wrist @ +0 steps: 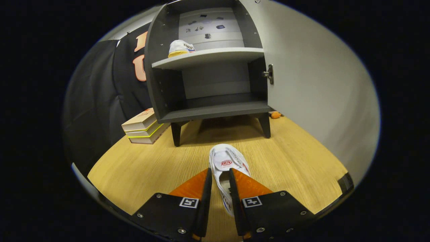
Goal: Open the shoe cabinet door, grab the shoes and put them into the shoe cabinet, then close the shoe cabinet door.
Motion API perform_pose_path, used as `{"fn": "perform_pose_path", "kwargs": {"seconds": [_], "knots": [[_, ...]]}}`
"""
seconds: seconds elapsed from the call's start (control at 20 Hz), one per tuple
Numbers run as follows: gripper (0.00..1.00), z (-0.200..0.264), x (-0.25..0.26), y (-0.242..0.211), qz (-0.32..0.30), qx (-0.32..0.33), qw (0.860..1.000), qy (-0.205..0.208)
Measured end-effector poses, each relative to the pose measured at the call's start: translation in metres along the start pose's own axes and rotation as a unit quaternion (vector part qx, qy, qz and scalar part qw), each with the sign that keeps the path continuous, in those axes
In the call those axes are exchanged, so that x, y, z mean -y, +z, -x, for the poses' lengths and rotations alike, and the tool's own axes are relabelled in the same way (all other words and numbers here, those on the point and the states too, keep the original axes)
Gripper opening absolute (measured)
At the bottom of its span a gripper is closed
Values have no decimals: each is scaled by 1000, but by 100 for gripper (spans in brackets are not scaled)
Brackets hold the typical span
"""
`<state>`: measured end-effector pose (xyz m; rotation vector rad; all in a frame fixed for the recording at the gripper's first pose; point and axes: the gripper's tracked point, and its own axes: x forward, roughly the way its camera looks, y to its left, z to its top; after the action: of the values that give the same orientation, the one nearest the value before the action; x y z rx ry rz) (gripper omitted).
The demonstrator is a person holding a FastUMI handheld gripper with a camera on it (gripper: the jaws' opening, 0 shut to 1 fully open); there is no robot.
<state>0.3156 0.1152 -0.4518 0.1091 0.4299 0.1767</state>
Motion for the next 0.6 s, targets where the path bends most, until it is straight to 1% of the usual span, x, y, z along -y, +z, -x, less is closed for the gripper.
{"fn": "perform_pose_path", "kwargs": {"seconds": [0.2,0.3,0.5,0.55,0.6], "knots": [[33,-21,-1,-19,2,-14,1000,8],[37,-31,0,-17,0,-7,1000,7],[37,-49,-4,-14,-1,-2,1000,17],[29,-55,-6,-15,0,-7,1000,23],[26,-59,-8,-15,1,-9,1000,28]]}}
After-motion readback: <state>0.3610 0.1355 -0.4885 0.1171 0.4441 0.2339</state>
